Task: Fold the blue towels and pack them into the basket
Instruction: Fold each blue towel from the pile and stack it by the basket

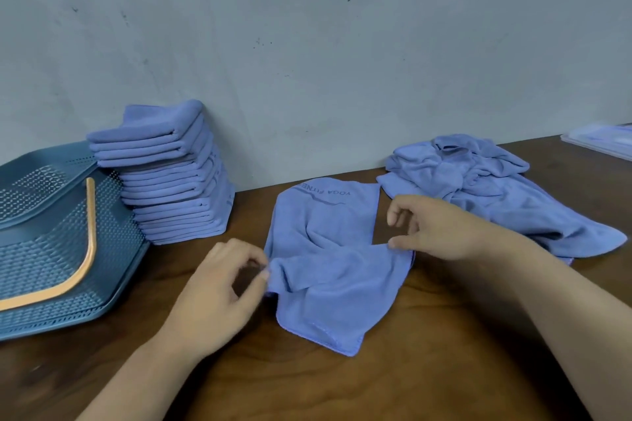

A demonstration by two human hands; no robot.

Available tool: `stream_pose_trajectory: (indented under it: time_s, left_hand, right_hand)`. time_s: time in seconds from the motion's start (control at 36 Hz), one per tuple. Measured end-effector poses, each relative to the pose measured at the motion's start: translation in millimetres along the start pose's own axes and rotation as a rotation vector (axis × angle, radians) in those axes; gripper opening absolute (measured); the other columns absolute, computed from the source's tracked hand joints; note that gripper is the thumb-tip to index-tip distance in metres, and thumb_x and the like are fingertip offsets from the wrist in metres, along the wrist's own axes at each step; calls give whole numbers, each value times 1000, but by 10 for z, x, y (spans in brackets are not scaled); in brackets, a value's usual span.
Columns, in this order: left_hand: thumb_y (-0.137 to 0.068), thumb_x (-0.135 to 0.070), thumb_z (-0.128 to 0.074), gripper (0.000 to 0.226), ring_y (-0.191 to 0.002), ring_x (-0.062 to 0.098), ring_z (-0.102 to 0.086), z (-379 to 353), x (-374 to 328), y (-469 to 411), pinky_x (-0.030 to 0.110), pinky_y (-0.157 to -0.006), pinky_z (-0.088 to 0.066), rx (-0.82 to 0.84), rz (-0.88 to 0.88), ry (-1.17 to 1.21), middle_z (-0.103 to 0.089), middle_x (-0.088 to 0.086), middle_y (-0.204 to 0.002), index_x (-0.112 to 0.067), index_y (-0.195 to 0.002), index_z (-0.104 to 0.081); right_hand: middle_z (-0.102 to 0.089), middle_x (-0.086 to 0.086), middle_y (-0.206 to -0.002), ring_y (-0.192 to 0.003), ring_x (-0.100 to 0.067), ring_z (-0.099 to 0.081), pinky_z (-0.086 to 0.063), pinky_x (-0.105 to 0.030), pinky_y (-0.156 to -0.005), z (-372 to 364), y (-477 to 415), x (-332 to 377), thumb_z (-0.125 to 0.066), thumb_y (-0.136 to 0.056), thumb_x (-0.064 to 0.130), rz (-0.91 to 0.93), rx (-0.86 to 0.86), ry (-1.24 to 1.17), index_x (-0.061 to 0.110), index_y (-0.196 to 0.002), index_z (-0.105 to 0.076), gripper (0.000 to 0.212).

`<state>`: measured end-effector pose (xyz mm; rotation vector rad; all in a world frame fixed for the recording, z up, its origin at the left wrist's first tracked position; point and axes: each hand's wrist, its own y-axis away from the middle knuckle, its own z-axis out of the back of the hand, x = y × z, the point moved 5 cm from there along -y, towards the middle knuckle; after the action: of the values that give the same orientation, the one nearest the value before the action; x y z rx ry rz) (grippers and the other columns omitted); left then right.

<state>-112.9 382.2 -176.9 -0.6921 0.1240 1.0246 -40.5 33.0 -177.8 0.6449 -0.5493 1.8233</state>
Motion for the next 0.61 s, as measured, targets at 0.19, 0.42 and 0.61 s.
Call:
stream_pose_trajectory:
  time_s: [0.19,0.42,0.61]
  left_hand:
    - [-91,-48,-74,36,-126,4,-52,-208,-410,122,30,-106,-41,343,-368,-130,-54,-27,-129,-42,-126,-67]
    - [-104,-59,-56,15,-105,-8,-53,-326,-190,29,23,-93,-46,369,-265,-133,-55,-36,-103,-47,-106,-63]
    - [-100,-40,-68,6,-88,9,-65,-183,-21,-4,15,-77,-45,222,84,173,-69,-18,-94,-42,-95,-71]
  right_hand:
    - [-62,18,-121,-124,-8,-52,-41,-24,-106,-206,236,522,-87,-84,34,276,331,115,42,-110,-75,30]
    - [-67,19,-111,-113,-6,-61,-47,-31,-101,-478,194,579,-81,-93,35,310,317,189,34,-97,-81,4]
    - [-54,-20,-83,-73,-29,-46,-36,-40,-74,-277,118,414,-63,-107,27,203,191,-201,18,-103,-62,10]
